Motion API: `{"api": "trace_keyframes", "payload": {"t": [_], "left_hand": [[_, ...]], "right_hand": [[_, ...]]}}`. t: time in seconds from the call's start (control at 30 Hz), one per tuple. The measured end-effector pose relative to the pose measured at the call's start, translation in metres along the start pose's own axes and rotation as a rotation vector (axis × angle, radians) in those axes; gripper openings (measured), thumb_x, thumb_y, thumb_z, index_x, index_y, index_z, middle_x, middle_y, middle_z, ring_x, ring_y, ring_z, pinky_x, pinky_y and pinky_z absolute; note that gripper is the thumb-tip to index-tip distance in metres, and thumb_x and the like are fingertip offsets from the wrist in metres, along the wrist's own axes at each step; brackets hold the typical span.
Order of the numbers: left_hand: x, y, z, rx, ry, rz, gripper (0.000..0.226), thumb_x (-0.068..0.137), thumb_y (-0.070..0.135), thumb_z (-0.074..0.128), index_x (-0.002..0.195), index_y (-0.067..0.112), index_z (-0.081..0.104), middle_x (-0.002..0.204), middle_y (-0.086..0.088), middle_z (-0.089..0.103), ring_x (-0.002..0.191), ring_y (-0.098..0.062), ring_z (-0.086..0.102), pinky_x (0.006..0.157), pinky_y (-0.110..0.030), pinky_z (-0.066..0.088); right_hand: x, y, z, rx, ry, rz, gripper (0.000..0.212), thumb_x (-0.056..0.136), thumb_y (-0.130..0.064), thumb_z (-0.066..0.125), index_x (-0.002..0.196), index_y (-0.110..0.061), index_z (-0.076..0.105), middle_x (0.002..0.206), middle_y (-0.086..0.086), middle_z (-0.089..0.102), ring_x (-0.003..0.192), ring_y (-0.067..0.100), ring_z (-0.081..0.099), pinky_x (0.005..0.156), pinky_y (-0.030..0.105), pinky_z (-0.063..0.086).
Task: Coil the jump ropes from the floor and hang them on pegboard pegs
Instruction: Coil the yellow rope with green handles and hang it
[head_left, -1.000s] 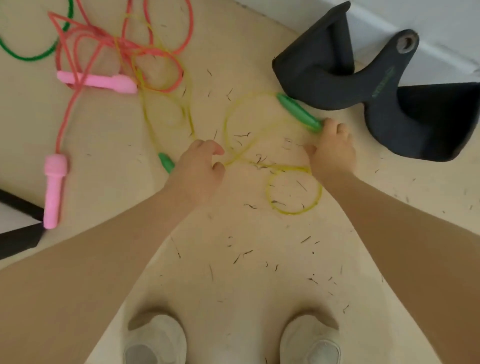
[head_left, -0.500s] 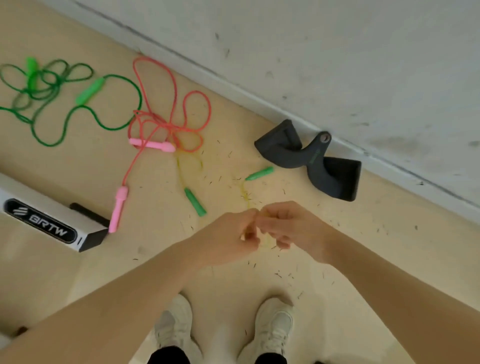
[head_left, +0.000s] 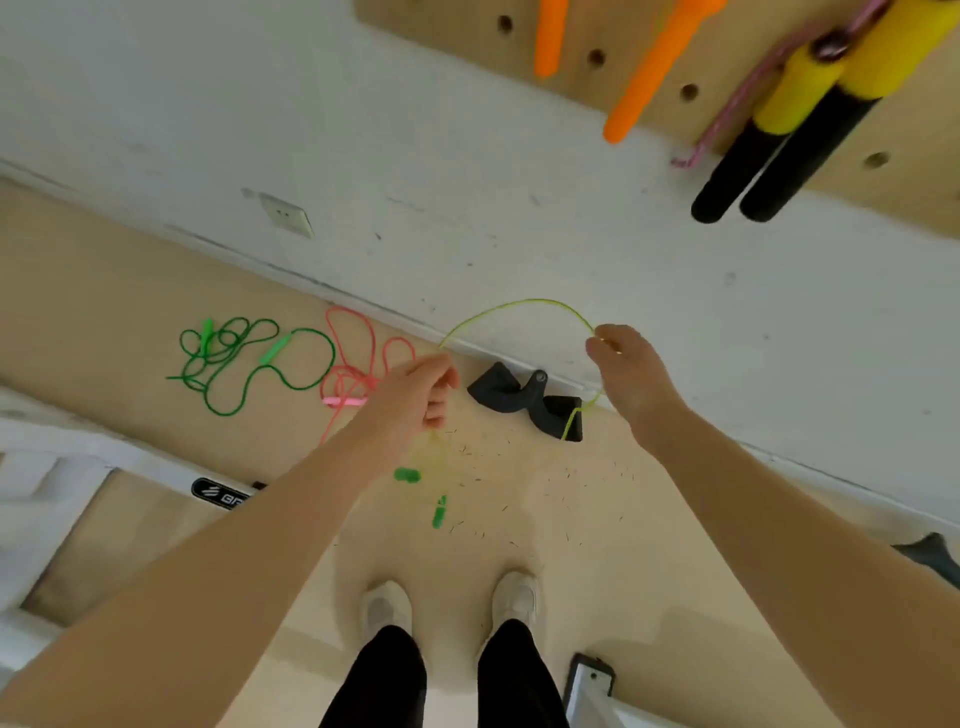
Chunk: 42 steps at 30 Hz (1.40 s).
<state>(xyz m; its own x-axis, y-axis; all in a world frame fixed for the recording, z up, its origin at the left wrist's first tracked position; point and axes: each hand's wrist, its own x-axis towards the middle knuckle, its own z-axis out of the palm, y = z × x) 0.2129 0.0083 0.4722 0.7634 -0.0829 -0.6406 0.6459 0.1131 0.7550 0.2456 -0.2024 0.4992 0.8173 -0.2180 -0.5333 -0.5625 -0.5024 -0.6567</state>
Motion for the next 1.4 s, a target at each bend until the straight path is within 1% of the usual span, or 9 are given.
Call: {"api": "trace_keyframes", "payload": {"t": [0.1,0.27,0.4,0.57,0.7,0.9,1.1,1.27,1.4], "left_hand": [[-0.071,0.073,0.020,-0.208,-0.173,0.007,0.031,0.097,0.018,0.037,0.070,0.014,0.052,0.047,0.007,0.027,0.042,-0.008,0.026,0.046,-0.021,0.028],[-0.169,0.156,0.042,-0.309,-0.401,0.149,0.025,0.099,0.015,0.035,0.089,0.009,0.057,0.050,0.006,0.035,0.040,-0.007,0.031,0.042,-0.017,0.034],[-0.211,0.195,0.040,-0.414,-0.365,0.325,0.018,0.098,0.014,0.040,0.099,0.007,0.057,0.053,0.003,0.045,0.043,-0.008,0.045,0.049,-0.021,0.046],[-0.218,0.163,0.034,-0.013,-0.386,0.266,0.048,0.097,0.049,0.025,0.129,0.020,0.047,0.108,0.001,0.065,0.116,-0.015,0.052,0.108,-0.035,0.027],[-0.237,0.110,0.052,0.168,-0.576,0.232,0.048,0.093,0.054,0.030,0.099,0.020,0.062,0.076,0.000,0.066,0.081,-0.015,0.064,0.092,-0.038,0.043],[-0.243,0.074,0.045,0.606,-0.349,0.388,0.032,0.100,0.022,0.038,0.076,0.013,0.058,0.055,0.005,0.041,0.057,-0.010,0.046,0.069,-0.022,0.042],[-0.281,0.102,0.092,-0.066,-0.355,0.297,0.034,0.102,0.024,0.030,0.072,0.014,0.044,0.049,0.008,0.029,0.044,-0.008,0.027,0.049,-0.019,0.029],[-0.325,0.121,0.132,-0.141,-0.430,0.455,0.029,0.101,0.011,0.028,0.081,0.010,0.050,0.054,0.005,0.034,0.046,-0.008,0.033,0.048,-0.019,0.031],[-0.333,0.108,0.140,-0.124,-0.364,0.532,0.030,0.101,0.023,0.030,0.094,0.012,0.057,0.076,-0.001,0.053,0.072,-0.013,0.053,0.076,-0.026,0.042]], "right_hand": [[-0.069,-0.031,-0.014,-0.025,-0.066,-0.277,0.050,0.088,-0.002,0.050,0.134,-0.019,0.042,0.140,0.003,0.034,0.128,0.018,0.036,0.107,0.036,0.033],[-0.172,-0.077,-0.004,0.051,-0.810,-0.317,0.053,0.087,-0.004,0.055,0.135,-0.018,0.041,0.135,-0.002,0.049,0.124,0.006,0.043,0.097,0.019,0.041],[-0.217,-0.085,0.001,0.157,-0.571,-0.258,0.024,0.100,-0.018,0.036,0.094,-0.009,0.058,0.087,0.015,0.065,0.084,0.015,0.059,0.078,0.016,0.045],[-0.239,-0.101,-0.027,1.174,-0.480,0.002,0.039,0.101,-0.035,0.031,0.071,-0.014,0.046,0.051,-0.002,0.036,0.043,0.014,0.035,0.056,0.025,0.038],[-0.257,-0.123,-0.059,1.533,-0.486,-0.063,0.040,0.100,-0.036,0.031,0.070,-0.014,0.046,0.047,-0.004,0.032,0.037,0.011,0.031,0.049,0.020,0.040],[-0.268,-0.117,-0.124,2.042,-0.417,-0.159,0.050,0.102,-0.037,0.027,0.067,-0.007,0.046,0.046,0.000,0.035,0.035,0.014,0.034,0.042,0.021,0.043],[-0.296,-0.069,-0.130,1.048,-0.368,-0.269,0.064,0.095,-0.054,0.026,0.137,-0.008,0.036,0.128,0.008,0.056,0.123,0.023,0.050,0.110,0.039,0.032],[-0.335,-0.031,-0.105,0.185,-0.646,-0.385,0.025,0.091,-0.024,0.055,0.112,-0.012,0.062,0.109,-0.006,0.066,0.108,0.003,0.055,0.091,0.020,0.039],[-0.344,-0.019,-0.113,0.403,-0.412,-0.354,0.028,0.102,-0.015,0.031,0.089,-0.012,0.055,0.079,0.007,0.064,0.080,0.017,0.065,0.084,0.026,0.050]]}}
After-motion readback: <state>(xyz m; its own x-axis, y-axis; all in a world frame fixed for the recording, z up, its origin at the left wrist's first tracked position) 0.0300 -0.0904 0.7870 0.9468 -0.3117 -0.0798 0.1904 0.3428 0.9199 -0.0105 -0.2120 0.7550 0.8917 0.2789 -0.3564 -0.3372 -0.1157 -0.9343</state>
